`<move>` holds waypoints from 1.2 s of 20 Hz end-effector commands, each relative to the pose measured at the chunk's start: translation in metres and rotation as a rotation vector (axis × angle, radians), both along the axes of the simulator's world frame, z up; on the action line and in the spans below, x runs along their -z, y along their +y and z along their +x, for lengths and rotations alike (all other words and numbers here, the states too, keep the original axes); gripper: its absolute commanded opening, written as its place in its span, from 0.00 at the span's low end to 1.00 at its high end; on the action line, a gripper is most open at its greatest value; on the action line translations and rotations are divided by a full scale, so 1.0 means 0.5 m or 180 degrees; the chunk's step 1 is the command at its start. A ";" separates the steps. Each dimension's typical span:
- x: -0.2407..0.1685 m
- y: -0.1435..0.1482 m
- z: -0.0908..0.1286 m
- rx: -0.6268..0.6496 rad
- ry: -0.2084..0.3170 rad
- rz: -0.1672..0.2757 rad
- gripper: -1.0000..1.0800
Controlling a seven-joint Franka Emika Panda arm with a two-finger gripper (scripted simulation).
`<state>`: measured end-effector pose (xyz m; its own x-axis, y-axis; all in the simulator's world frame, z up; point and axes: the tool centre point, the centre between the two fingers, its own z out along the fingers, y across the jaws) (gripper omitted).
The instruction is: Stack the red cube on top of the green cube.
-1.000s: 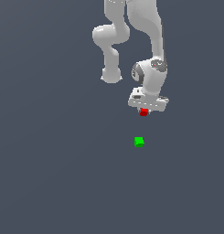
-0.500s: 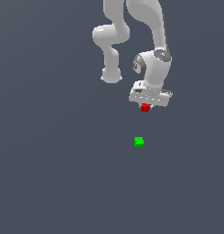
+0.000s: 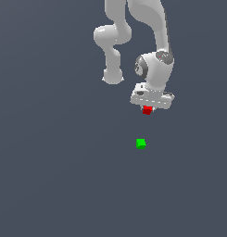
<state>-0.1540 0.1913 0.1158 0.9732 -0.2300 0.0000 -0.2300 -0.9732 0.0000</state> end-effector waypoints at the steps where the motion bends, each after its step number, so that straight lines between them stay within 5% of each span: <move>1: 0.005 -0.005 0.015 0.0002 -0.0002 -0.0001 0.00; 24: 0.098 -0.079 0.288 0.0001 -0.0001 -0.0002 0.00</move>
<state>-0.0170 0.1528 0.0685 0.9729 -0.2312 -0.0004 -0.2312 -0.9729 0.0012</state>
